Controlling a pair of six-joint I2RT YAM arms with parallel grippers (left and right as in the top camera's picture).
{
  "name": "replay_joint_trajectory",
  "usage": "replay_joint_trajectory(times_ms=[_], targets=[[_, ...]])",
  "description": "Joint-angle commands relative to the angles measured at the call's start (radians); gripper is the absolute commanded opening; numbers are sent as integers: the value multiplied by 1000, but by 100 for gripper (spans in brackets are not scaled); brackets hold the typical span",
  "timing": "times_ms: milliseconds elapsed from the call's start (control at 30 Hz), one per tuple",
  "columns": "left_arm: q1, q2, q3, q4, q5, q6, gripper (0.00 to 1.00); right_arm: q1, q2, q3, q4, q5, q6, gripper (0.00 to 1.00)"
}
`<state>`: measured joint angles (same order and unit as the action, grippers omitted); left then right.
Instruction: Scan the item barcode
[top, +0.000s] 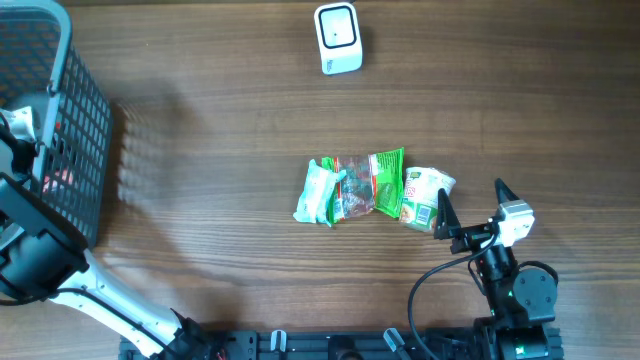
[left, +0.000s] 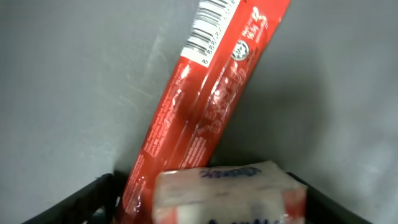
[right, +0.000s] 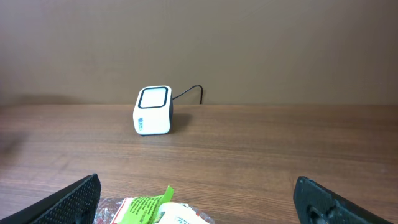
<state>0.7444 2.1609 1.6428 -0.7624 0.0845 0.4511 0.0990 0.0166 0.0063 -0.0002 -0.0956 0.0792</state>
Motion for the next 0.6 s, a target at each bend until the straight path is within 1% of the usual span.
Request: replay_joint_trajectory(times_ms=[0, 67, 133, 167, 267, 300, 367, 433, 500, 567], targets=[[3, 34, -7, -39, 26, 9, 73, -3, -3, -1, 4, 9, 6, 100], [3, 34, -7, -45, 31, 8, 63, -3, -3, -1, 4, 9, 6, 100], [3, 34, -7, -43, 33, 5, 42, -3, -3, -1, 4, 9, 6, 100], [3, 34, -7, -43, 40, 5, 37, -3, -3, -1, 4, 9, 6, 100], [3, 26, -6, -18, 42, -43, 6, -3, -3, -1, 4, 9, 6, 100], [3, 23, -6, -14, 43, -43, 4, -3, -3, -1, 4, 9, 6, 100], [3, 17, -6, -10, 67, -49, 4, -3, -3, -1, 4, 9, 6, 100], [3, -8, -4, 14, 98, -108, 4, -3, -3, -1, 4, 9, 6, 100], [3, -61, 0, 42, 98, -140, 4, -3, -3, -1, 4, 9, 6, 100], [3, -140, 14, 77, 98, -207, 4, -3, -3, -1, 4, 9, 6, 100]])
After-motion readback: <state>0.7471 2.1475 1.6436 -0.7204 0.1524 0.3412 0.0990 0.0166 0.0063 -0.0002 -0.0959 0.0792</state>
